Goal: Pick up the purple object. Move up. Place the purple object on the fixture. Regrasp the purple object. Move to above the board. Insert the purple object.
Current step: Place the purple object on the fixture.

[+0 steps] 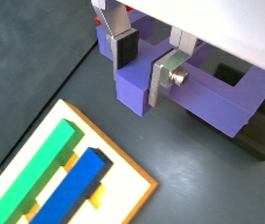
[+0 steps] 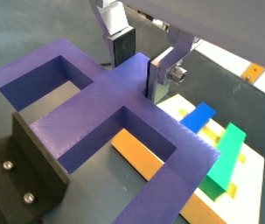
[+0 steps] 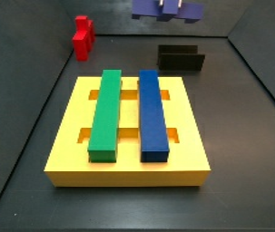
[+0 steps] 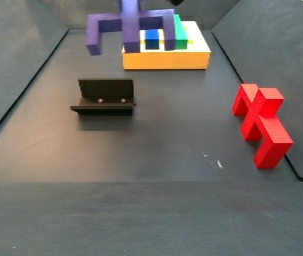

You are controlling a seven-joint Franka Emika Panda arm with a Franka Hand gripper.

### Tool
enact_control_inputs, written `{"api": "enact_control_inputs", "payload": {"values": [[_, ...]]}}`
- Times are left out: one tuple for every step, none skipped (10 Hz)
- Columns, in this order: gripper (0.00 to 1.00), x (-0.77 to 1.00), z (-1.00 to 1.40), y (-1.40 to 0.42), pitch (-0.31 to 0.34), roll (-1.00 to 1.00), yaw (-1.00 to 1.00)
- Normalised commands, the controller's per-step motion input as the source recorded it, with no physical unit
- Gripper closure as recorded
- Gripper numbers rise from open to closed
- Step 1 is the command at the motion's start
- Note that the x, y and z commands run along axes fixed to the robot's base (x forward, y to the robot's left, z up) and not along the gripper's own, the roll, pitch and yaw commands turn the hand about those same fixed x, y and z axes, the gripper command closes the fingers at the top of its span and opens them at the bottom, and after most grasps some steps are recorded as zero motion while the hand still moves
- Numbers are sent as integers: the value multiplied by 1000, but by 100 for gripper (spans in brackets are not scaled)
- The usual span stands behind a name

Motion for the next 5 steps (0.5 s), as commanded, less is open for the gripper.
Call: {"api": "enact_control_inputs", "payload": {"values": [[100,1000,-206,371,89,11,0],[100,1000,-197,357,80,0,0],[100,1000,-400,223,140,-120,0],[100,1000,-503,66,80,-286,0],[100,1000,-509,0,46,-311,-17]]}}
